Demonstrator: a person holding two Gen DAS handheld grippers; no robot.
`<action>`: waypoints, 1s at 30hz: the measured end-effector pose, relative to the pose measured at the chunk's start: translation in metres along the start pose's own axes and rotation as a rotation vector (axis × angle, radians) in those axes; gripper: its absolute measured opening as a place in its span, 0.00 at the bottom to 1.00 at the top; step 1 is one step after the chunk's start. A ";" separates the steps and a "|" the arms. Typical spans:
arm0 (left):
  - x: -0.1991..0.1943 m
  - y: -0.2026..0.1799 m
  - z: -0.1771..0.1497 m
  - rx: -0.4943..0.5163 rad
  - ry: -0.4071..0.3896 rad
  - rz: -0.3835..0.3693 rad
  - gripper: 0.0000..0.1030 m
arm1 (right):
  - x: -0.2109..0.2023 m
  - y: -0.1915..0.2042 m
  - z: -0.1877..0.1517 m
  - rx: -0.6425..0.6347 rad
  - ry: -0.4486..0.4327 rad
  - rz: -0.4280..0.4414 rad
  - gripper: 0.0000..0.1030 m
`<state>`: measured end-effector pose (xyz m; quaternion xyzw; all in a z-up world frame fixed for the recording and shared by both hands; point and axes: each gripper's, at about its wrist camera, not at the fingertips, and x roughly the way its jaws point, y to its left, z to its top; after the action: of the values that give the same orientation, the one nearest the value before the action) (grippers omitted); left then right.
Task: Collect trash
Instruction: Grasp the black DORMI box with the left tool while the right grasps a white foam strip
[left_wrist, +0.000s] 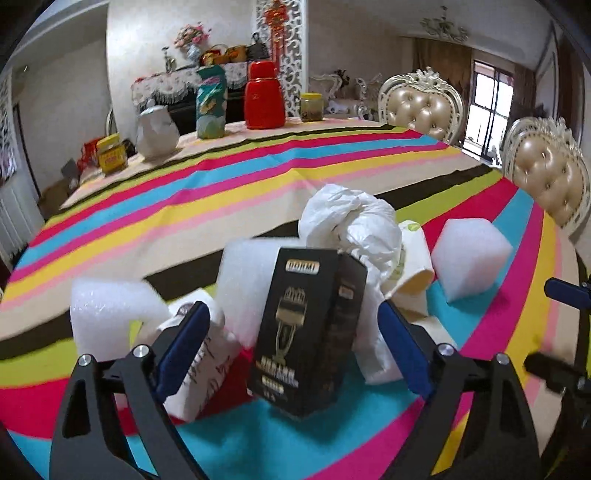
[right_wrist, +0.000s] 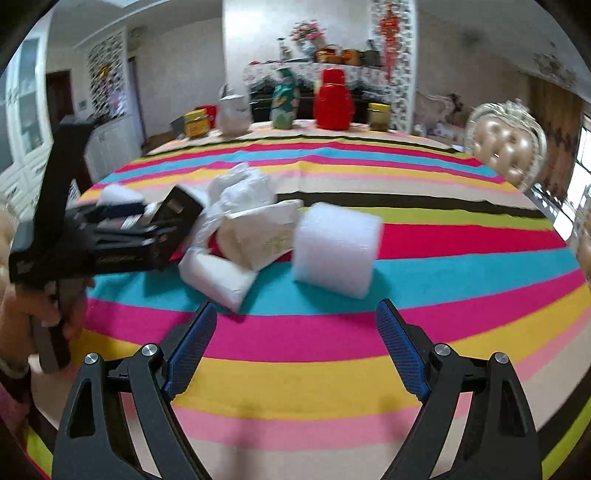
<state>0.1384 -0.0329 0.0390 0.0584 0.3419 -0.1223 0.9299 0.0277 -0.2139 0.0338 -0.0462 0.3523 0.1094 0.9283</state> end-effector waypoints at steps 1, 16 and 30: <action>0.001 -0.001 -0.001 0.012 -0.009 -0.003 0.86 | 0.003 0.002 0.000 -0.008 0.005 0.003 0.80; -0.027 -0.002 -0.009 0.052 -0.058 -0.113 0.36 | 0.024 0.017 0.004 -0.059 0.063 0.029 0.80; -0.045 0.030 -0.005 -0.061 -0.140 -0.038 0.37 | 0.074 0.069 0.038 -0.265 0.130 0.162 0.60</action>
<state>0.1101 0.0050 0.0654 0.0147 0.2808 -0.1332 0.9504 0.0893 -0.1285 0.0123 -0.1464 0.3969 0.2262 0.8774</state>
